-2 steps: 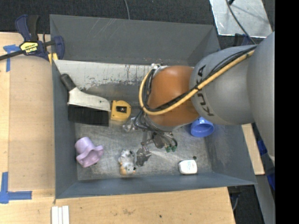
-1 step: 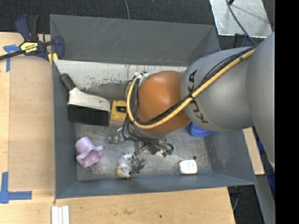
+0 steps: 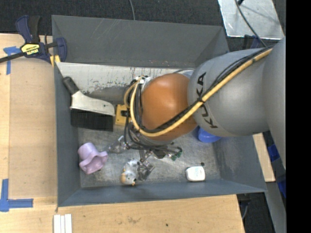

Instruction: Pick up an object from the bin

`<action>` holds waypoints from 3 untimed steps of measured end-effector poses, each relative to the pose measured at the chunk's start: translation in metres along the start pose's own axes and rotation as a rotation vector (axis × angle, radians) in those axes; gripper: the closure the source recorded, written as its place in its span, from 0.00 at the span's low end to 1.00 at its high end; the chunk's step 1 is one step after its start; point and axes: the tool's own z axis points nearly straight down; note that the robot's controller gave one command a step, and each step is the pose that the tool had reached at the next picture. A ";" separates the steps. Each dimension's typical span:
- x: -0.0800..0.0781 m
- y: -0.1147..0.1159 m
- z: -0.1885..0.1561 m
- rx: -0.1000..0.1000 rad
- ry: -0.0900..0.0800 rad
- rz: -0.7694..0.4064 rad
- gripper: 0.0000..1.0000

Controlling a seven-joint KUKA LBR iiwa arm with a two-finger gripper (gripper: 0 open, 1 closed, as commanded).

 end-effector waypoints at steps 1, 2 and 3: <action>0.005 0.003 0.042 0.000 0.001 -0.344 0.00; -0.001 0.004 0.053 0.002 -0.009 -0.449 1.00; -0.001 0.004 0.053 0.002 -0.009 -0.449 1.00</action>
Offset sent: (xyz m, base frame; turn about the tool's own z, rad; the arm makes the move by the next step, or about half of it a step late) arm -0.0053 0.0010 -0.0570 -0.4522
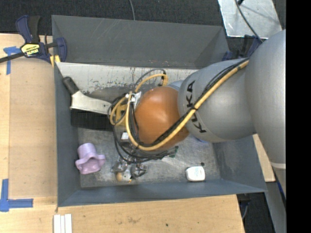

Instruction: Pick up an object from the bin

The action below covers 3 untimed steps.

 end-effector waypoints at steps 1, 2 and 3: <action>0.000 0.000 -0.001 0.000 0.001 0.000 1.00; 0.001 0.001 -0.005 -0.007 0.007 0.000 1.00; 0.002 0.003 -0.024 -0.014 0.014 0.000 1.00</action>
Offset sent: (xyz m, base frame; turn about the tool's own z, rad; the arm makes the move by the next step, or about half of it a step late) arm -0.0001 0.0000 0.0502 0.0000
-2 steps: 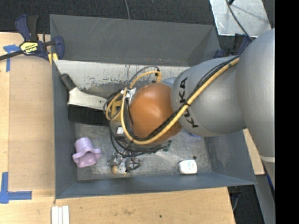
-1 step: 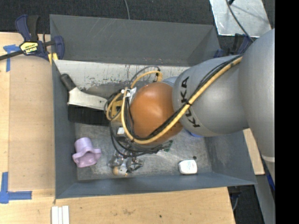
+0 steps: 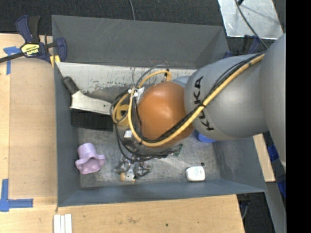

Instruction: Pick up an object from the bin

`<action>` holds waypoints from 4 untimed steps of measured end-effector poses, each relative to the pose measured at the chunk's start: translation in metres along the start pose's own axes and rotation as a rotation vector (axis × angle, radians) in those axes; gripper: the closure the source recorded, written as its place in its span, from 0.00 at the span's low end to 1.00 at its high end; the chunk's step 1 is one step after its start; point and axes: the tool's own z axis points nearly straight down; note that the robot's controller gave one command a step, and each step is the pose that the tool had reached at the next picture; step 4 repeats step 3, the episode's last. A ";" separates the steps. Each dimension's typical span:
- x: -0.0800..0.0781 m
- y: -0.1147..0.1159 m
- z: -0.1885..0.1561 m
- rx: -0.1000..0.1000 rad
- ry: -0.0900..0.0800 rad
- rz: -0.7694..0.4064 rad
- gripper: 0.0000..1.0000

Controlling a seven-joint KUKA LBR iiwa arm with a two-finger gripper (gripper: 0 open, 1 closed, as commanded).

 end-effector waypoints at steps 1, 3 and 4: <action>-0.001 -0.001 -0.023 0.003 -0.002 0.001 1.00; -0.001 -0.002 -0.059 0.010 -0.007 0.002 1.00; -0.001 -0.002 -0.059 0.010 -0.007 0.002 1.00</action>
Offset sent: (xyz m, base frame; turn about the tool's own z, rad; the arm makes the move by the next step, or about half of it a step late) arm 0.0000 0.0000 0.0865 0.0000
